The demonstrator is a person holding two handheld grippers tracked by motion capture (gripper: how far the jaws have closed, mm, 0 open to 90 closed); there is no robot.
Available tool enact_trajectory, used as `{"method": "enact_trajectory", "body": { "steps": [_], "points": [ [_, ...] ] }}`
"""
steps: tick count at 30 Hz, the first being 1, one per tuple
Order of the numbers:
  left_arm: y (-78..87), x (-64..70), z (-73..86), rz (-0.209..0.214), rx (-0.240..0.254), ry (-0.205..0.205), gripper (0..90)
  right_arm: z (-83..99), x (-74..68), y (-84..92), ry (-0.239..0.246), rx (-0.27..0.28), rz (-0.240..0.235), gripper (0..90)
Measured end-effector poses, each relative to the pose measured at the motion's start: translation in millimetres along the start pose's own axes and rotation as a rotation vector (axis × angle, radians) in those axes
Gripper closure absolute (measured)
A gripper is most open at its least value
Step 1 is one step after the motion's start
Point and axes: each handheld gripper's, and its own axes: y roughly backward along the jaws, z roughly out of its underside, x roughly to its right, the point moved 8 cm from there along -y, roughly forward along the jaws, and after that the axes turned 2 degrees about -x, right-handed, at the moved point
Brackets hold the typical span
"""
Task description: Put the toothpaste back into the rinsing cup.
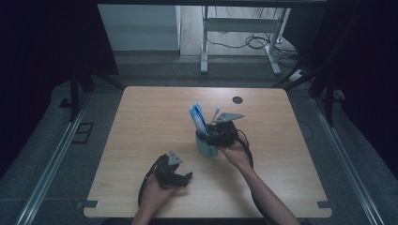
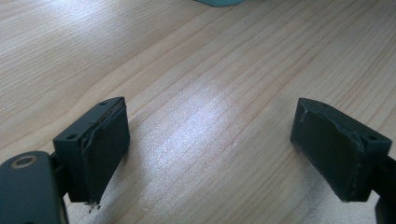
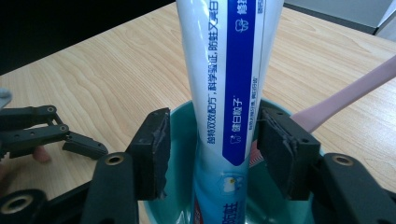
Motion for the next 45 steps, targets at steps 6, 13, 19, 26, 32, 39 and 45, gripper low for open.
{"method": "enact_trajectory", "body": {
  "steps": [6, 13, 19, 26, 32, 39, 45],
  "points": [
    [0.0, -0.1, -0.1, 0.0, 0.001, -0.002, 12.0, -4.5, -2.1, 6.2, 0.017, 0.001, -0.005, 38.7],
    [0.0, -0.1, -0.1, 0.0, 0.0, -0.002, 11.9, -6.2, -6.1, 12.8, 0.032, -0.003, -0.015, 30.3],
    [0.1, -0.1, -0.1, -0.001, -0.001, -0.002, 11.9, -6.5, -8.2, 18.6, 0.038, -0.002, -0.032, 26.0],
    [0.0, 0.0, -0.1, 0.0, 0.001, -0.001, 12.0, -4.0, -10.3, 23.0, 0.047, -0.009, -0.031, 22.1],
    [0.0, -0.1, -0.1, 0.0, 0.0, -0.002, 11.9, -0.9, -13.4, 25.9, 0.054, -0.023, -0.041, 19.4],
    [-0.1, 0.0, -0.1, 0.0, 0.001, -0.001, 12.0, 5.4, -15.6, 27.9, 0.046, -0.047, -0.05, 14.6],
    [-0.1, 0.0, -0.2, -0.002, 0.002, 0.001, 11.9, 11.4, -14.5, 33.8, 0.037, -0.039, -0.051, 14.6]
  ]
}}
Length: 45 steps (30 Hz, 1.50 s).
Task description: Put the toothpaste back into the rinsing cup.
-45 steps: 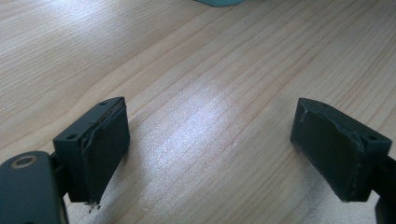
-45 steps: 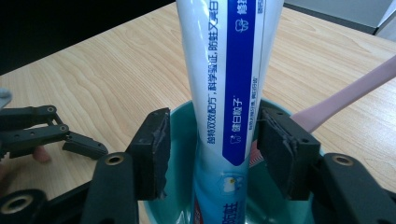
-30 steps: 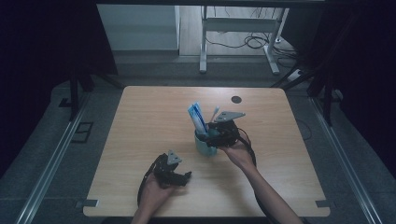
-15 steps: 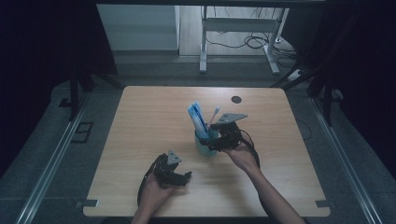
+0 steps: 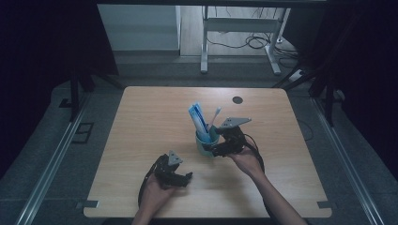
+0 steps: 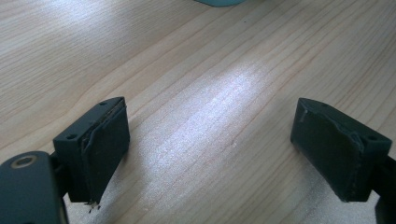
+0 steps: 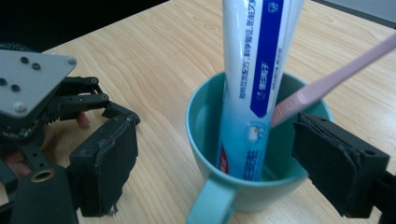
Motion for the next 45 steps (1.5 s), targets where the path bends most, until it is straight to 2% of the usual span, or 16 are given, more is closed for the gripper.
{"method": "enact_trajectory", "body": {
  "steps": [5, 19, 38, 45],
  "points": [
    [0.0, 0.0, 0.0, 0.0, 0.001, 0.001, 11.9, 3.9, 1.2, 8.0, -0.007, 0.008, 0.002, 14.6],
    [0.2, -0.1, 0.2, 0.0, -0.002, -0.003, 12.0, 26.8, 6.1, 28.5, 0.007, -0.021, 0.038, 13.8],
    [0.0, 0.0, 0.0, 0.0, 0.0, 0.0, 12.0, 57.2, 22.5, 55.6, -0.001, -0.026, 0.095, 13.1],
    [0.2, 0.1, 0.3, 0.001, -0.003, 0.0, 12.0, 70.5, 28.1, 64.0, -0.01, -0.045, 0.126, 8.6]
  ]
}}
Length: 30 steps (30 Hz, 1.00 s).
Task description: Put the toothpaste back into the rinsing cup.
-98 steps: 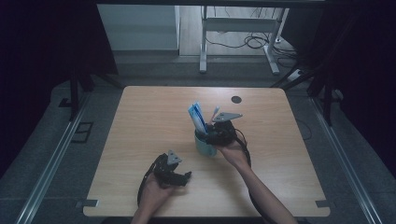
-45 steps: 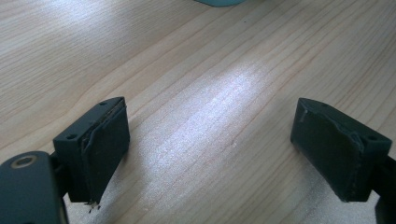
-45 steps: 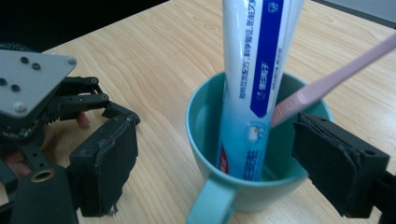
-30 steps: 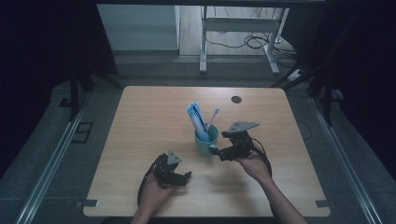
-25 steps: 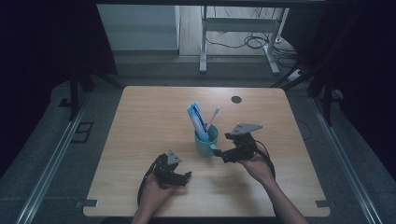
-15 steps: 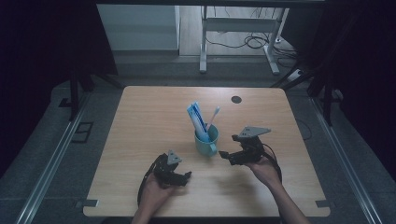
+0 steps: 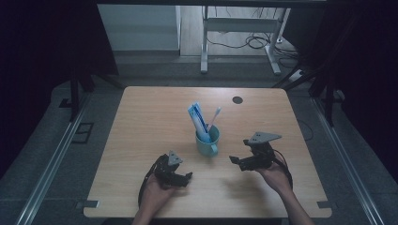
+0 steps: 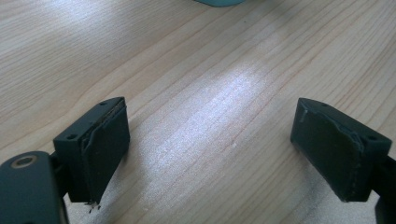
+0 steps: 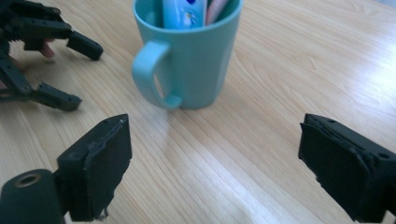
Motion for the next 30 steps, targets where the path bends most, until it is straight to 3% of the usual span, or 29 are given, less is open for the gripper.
{"method": "enact_trajectory", "body": {
  "steps": [14, 30],
  "points": [
    [-0.2, 0.6, -0.2, -0.003, 0.003, 0.007, 12.1, 27.3, 10.1, 12.1, -0.029, -0.013, 0.024, 5.8],
    [-0.2, 0.9, -0.2, -0.003, 0.004, 0.01, 12.1, 71.6, 20.8, 10.7, -0.077, -0.058, 0.049, 6.2]
  ]
}}
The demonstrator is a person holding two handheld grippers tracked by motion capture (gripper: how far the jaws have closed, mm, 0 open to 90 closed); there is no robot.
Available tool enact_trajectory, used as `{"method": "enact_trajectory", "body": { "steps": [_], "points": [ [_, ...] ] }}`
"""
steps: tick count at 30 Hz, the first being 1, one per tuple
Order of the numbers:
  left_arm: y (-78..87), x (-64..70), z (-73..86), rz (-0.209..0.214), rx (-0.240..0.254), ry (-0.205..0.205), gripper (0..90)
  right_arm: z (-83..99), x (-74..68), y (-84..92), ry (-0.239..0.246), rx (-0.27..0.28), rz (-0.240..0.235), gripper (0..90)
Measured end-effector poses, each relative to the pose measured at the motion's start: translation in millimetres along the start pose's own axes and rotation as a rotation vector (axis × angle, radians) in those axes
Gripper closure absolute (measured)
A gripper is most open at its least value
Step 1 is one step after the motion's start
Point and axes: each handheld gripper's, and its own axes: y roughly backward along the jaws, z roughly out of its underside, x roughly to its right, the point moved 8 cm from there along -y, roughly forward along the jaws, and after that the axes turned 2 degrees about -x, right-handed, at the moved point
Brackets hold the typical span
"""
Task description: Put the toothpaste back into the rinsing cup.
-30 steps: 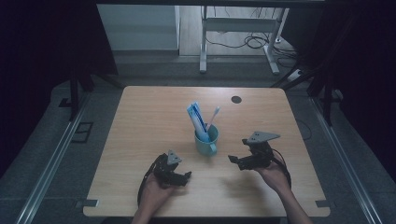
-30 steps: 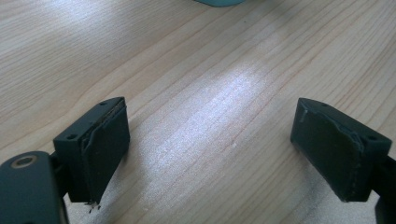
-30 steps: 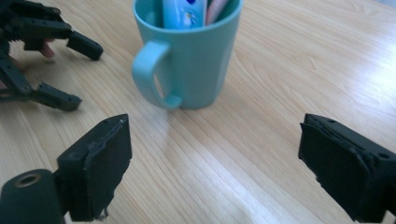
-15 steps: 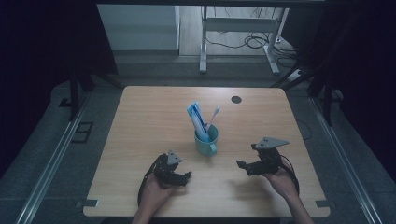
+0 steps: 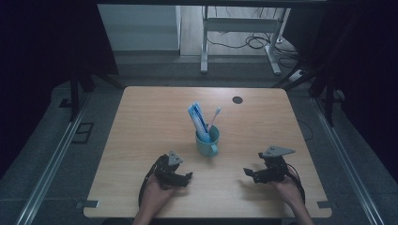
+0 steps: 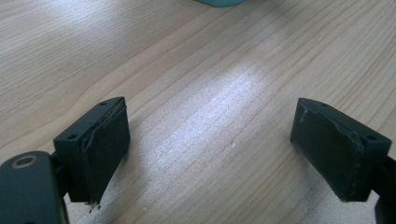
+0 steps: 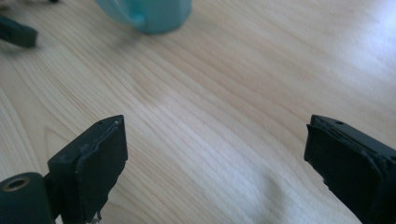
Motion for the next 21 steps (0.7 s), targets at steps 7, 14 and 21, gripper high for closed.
{"method": "enact_trajectory", "body": {
  "steps": [7, 14, 21],
  "points": [
    [0.0, 0.1, 0.0, -0.001, 0.0, 0.001, 12.1, 16.3, 7.9, -5.3, -0.03, -0.005, 0.003, 6.3],
    [0.0, 0.2, 0.1, -0.002, -0.001, 0.001, 12.1, 28.4, 14.5, -8.9, -0.036, -0.017, 0.015, 7.3],
    [0.0, 0.2, 0.1, -0.002, 0.0, 0.001, 12.1, 31.5, 14.4, -9.3, -0.003, -0.043, 0.053, 9.5]
  ]
}}
